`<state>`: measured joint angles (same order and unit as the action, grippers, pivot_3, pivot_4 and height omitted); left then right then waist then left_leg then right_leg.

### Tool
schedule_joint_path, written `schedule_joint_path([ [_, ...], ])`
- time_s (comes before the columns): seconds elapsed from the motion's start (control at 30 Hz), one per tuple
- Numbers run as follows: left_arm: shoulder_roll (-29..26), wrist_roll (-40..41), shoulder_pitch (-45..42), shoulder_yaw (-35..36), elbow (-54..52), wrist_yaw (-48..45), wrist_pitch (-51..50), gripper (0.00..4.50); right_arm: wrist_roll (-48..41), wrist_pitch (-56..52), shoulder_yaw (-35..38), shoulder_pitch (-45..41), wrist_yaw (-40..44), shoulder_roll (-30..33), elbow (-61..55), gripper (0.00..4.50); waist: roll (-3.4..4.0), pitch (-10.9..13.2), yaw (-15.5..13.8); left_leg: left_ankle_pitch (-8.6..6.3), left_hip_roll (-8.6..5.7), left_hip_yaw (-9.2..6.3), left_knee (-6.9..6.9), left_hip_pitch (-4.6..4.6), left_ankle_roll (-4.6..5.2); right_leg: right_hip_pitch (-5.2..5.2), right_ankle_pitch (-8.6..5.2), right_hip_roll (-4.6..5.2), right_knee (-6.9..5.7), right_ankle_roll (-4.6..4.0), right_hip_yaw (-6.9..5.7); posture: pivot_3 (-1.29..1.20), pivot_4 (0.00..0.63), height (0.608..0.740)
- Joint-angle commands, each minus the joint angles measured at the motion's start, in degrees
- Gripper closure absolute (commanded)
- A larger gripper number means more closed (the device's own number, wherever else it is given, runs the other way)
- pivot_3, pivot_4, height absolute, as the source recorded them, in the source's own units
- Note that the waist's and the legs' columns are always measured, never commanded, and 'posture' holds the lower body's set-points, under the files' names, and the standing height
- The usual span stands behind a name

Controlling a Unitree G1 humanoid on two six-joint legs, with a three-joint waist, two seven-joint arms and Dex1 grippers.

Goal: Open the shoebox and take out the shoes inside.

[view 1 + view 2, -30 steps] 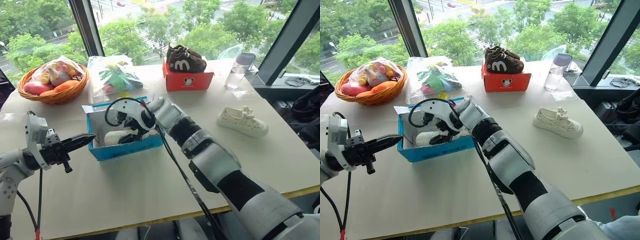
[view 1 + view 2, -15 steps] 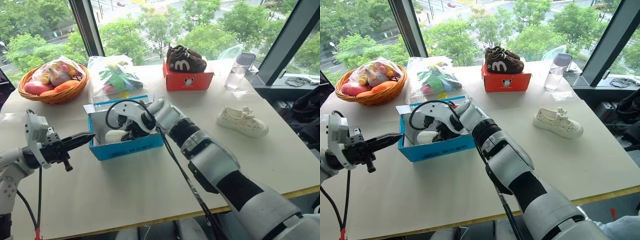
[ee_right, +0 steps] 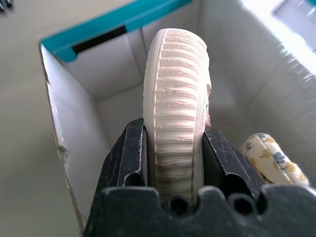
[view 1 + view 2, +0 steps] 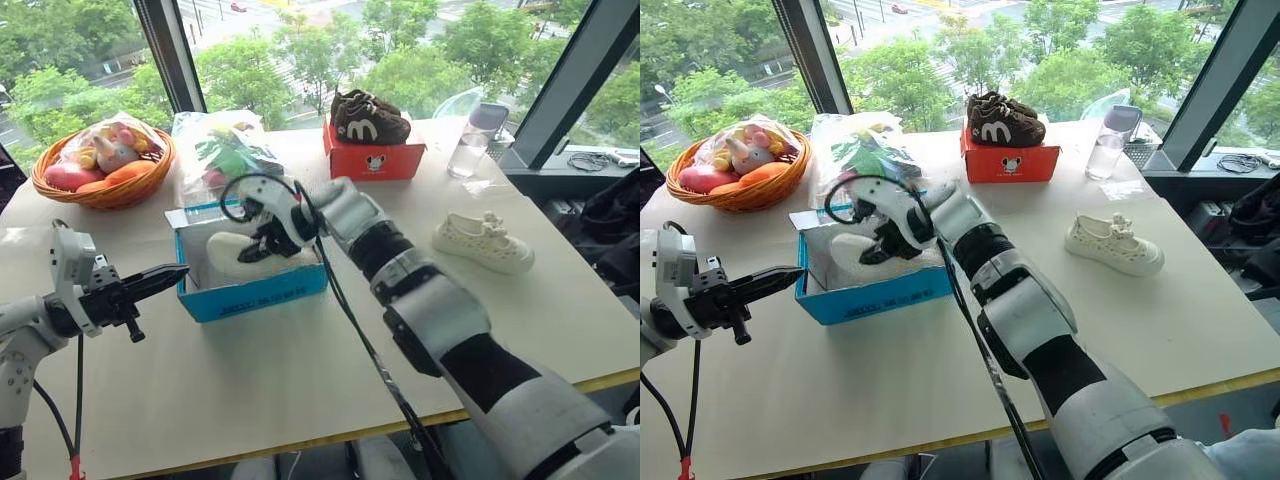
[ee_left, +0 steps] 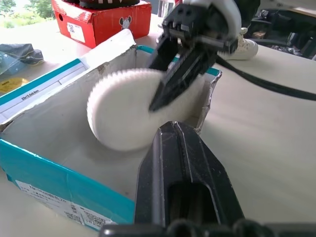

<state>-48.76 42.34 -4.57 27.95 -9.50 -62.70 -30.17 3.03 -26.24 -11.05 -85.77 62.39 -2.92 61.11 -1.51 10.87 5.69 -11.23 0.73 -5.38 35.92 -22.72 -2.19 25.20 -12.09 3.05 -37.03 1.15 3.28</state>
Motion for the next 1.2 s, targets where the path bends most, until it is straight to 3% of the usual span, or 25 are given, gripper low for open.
schedule_joint_path([
  [0.03,-0.74,0.47,-0.64,1.13,-0.92,-0.40,1.19,4.50,-4.13,-2.12,4.23,-1.97,-1.82,0.69,-4.82,3.13,0.00,0.00,-0.02,0.00,0.00,0.00,0.00,0.00,0.00,0.00,0.00,0.00,0.00,0.00,0.00,0.00,0.150,0.740],
  [0.33,0.67,3.02,-0.53,2.58,-2.91,-0.22,1.27,4.50,-11.30,-11.64,10.29,1.40,-7.52,1.85,-16.57,3.13,0.00,0.00,-0.14,0.00,0.00,0.00,0.01,-0.03,0.00,0.00,0.01,0.01,0.00,-0.02,0.00,0.00,0.150,0.740],
  [0.63,2.12,2.63,-0.24,1.48,-3.16,0.17,2.58,4.50,-22.43,-22.94,21.46,1.63,-17.48,4.54,-26.92,3.13,-0.01,0.00,-0.20,0.00,0.00,0.00,0.01,-0.05,0.00,0.00,0.02,0.01,0.01,-0.03,0.00,0.00,0.150,0.740],
  [0.93,3.97,2.56,-2.90,-0.48,-2.77,0.46,4.44,4.50,-32.16,-28.02,34.26,-1.22,-29.07,14.09,-31.74,3.13,-0.01,0.00,-0.82,0.00,-0.01,0.00,0.05,-0.13,0.01,0.00,0.02,0.02,0.06,-0.03,-0.01,0.00,0.150,0.740],
  [1.2,5.88,2.65,-5.43,-3.52,-3.57,1.81,4.91,4.50,-29.89,-33.71,31.66,9.47,-34.86,28.87,-48.04,3.13,-0.03,-0.01,-1.67,0.00,-0.01,0.02,0.04,-0.13,0.01,-0.01,0.01,0.02,0.08,-0.02,0.00,0.00,0.150,0.740],
])
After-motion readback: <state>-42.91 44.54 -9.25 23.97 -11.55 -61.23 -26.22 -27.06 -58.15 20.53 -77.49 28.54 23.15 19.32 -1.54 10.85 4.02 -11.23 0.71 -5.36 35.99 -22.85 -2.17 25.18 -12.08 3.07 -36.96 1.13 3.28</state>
